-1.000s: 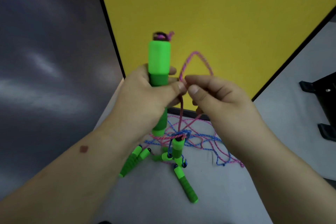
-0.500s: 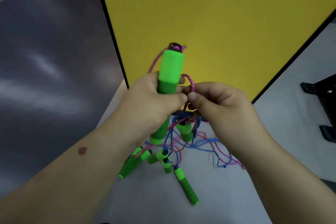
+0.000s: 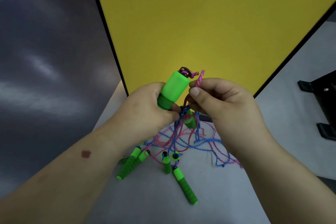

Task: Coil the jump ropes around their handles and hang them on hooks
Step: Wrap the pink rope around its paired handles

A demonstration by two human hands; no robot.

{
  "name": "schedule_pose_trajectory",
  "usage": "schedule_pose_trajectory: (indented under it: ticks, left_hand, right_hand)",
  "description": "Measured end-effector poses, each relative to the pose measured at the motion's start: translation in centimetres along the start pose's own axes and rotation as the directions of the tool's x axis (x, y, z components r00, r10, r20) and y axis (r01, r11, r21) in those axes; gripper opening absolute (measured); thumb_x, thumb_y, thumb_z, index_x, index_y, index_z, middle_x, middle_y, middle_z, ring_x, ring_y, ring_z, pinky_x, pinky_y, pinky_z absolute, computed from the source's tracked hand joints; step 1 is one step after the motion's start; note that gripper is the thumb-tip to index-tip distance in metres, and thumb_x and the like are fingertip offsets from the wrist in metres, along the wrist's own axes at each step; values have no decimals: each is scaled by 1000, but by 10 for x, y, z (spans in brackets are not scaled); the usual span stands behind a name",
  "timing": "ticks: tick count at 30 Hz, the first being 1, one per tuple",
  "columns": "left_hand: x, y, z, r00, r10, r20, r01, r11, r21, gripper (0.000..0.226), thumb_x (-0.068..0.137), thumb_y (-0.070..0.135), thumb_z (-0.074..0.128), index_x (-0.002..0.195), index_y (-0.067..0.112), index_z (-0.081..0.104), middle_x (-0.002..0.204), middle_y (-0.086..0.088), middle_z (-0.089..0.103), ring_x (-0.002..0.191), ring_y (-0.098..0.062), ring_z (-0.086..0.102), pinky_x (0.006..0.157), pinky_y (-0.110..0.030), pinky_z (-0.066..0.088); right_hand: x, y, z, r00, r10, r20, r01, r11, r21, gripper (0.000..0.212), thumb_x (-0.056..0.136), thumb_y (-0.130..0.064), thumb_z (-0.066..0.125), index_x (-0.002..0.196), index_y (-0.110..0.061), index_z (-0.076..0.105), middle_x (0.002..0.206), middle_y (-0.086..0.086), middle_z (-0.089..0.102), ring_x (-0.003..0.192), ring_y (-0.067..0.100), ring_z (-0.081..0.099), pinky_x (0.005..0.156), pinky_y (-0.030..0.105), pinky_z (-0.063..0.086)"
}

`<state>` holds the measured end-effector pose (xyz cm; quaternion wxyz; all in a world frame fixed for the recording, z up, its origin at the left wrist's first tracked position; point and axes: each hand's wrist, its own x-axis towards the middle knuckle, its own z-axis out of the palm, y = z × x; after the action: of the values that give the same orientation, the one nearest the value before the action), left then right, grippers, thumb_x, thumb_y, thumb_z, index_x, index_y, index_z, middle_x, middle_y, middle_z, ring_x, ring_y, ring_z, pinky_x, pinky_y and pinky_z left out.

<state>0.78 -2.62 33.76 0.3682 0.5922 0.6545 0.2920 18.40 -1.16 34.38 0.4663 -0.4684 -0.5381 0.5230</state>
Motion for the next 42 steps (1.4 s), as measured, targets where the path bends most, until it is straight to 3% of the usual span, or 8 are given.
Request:
schedule_pose_trajectory:
  ticks: [4, 9, 22, 28, 32, 35, 38, 42]
  left_hand:
    - [1, -1, 3, 998, -46, 33, 46, 999, -4, 32, 68, 35, 76, 95, 22, 67, 79, -7, 77, 77, -35, 74, 75, -58, 61]
    - [2, -6, 4, 995, -94, 23, 96, 989, -108, 23, 79, 22, 78, 99, 19, 66, 81, -10, 78, 79, -35, 77, 75, -60, 62]
    - [1, -4, 8, 993, -115, 39, 119, 985, -126, 50, 62, 58, 71, 101, 27, 65, 91, -12, 75, 86, -34, 74, 78, -62, 60]
    - [0, -1, 6, 975, -112, 192, 156, 959, -235, 25, 91, 19, 74, 113, 25, 63, 90, 2, 80, 94, -23, 76, 68, -38, 56]
    - [0, 0, 6, 992, -123, 23, 125, 967, -221, 17, 92, 20, 72, 103, 28, 63, 75, 17, 73, 86, -27, 75, 74, -47, 62]
    - [-1, 0, 5, 994, -86, -66, 75, 986, -150, 14, 89, 29, 74, 100, 28, 67, 84, 3, 68, 82, -22, 69, 82, -50, 58]
    - [-1, 2, 4, 999, -38, -2, 37, 986, -165, 25, 78, 31, 74, 102, 29, 71, 95, -5, 74, 93, -20, 68, 87, -44, 54]
    - [2, -4, 5, 991, -32, 131, 87, 895, -438, 45, 70, 19, 75, 114, 22, 71, 109, -8, 77, 102, -18, 72, 100, -41, 53]
  right_hand:
    - [2, 2, -1, 1000, -2, -7, 2, 1000, 26, 9, 91, -6, 71, 91, -12, 77, 88, 17, 77, 78, 20, 69, 87, 49, 59]
    - [2, 2, 0, 1000, -5, -23, 7, 997, 78, 14, 92, -4, 69, 84, -15, 73, 73, 3, 72, 74, 18, 68, 85, 50, 59]
    - [1, 3, 4, 999, 32, 6, -32, 991, 132, 13, 92, -2, 69, 80, -8, 68, 75, 5, 73, 78, 22, 71, 89, 52, 60]
    - [3, 5, 1, 1000, 21, -19, -20, 997, 71, 27, 93, -5, 69, 72, -22, 67, 78, 4, 72, 75, 24, 71, 85, 55, 61]
    - [4, 6, 0, 999, 50, -14, -47, 984, 173, 19, 96, -2, 64, 80, -13, 64, 80, 6, 74, 81, 22, 75, 75, 36, 63]
    - [4, 4, 0, 1000, 17, 15, -19, 986, 163, 13, 98, -3, 61, 87, -9, 65, 84, 10, 72, 81, 20, 73, 71, 28, 60]
    - [4, 2, 2, 999, 13, 29, -18, 986, 169, 6, 99, -4, 59, 95, -3, 64, 83, 11, 70, 77, 18, 71, 70, 27, 60]
    - [6, -8, 1, 994, 111, 10, -101, 861, 499, 12, 101, -7, 54, 92, -11, 62, 86, 9, 70, 77, 20, 73, 72, 28, 62]
